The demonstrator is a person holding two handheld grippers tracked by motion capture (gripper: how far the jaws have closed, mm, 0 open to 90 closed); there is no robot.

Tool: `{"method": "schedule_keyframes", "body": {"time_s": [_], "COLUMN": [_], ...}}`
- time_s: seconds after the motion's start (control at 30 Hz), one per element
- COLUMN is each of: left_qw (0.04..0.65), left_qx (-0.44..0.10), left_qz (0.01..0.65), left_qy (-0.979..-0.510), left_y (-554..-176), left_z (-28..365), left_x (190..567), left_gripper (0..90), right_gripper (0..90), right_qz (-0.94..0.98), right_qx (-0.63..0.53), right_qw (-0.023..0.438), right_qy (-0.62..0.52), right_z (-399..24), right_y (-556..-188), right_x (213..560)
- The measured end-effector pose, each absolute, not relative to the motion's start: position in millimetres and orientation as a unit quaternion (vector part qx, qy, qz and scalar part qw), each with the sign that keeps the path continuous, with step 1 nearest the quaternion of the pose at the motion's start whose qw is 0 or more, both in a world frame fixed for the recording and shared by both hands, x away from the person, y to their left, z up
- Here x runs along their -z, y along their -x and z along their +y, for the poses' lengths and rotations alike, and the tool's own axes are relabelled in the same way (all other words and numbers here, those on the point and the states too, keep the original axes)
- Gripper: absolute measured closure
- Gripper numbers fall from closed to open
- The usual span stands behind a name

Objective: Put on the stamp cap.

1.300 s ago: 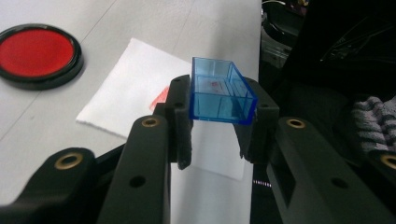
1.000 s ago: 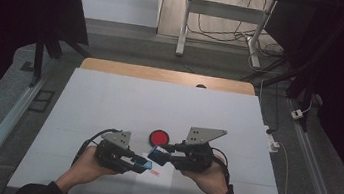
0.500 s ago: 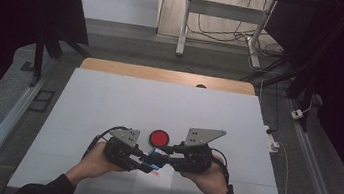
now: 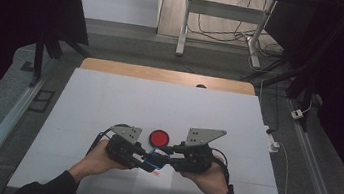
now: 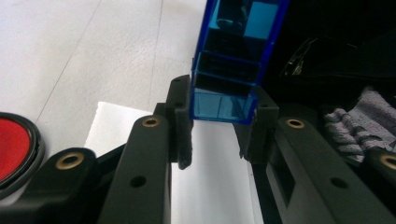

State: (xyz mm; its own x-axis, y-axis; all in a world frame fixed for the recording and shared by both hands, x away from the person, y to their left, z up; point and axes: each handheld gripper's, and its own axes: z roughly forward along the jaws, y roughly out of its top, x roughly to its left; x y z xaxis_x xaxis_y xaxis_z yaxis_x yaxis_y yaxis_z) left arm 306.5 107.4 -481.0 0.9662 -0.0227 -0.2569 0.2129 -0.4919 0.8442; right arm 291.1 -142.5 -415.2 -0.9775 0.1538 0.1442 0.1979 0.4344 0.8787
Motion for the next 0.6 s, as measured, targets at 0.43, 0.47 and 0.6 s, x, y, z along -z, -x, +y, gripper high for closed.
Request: {"method": "schedule_keyframes", "body": {"time_s": [0.43, 0.47, 0.6], "left_qw": [0.510, 0.511, 0.514], "left_qx": [0.123, 0.123, 0.123], "left_qz": [0.041, 0.040, 0.037], "left_qy": [-0.850, -0.850, -0.848], "left_y": [-306.4, -306.4, -306.1], "left_z": [108.3, 108.4, 108.5], "left_x": [480.9, 480.8, 480.6], "left_gripper": [68.8, 68.8, 68.8], "right_gripper": [69.6, 69.6, 69.6], "right_qz": [-0.844, -0.844, -0.843], "right_qx": [0.526, 0.526, 0.528], "right_qw": [0.029, 0.030, 0.033], "right_qy": [0.100, 0.099, 0.099], "right_z": [-142.9, -143.0, -143.1], "right_y": [-290.4, -290.6, -290.7], "right_x": [414.2, 414.1, 414.2]}}
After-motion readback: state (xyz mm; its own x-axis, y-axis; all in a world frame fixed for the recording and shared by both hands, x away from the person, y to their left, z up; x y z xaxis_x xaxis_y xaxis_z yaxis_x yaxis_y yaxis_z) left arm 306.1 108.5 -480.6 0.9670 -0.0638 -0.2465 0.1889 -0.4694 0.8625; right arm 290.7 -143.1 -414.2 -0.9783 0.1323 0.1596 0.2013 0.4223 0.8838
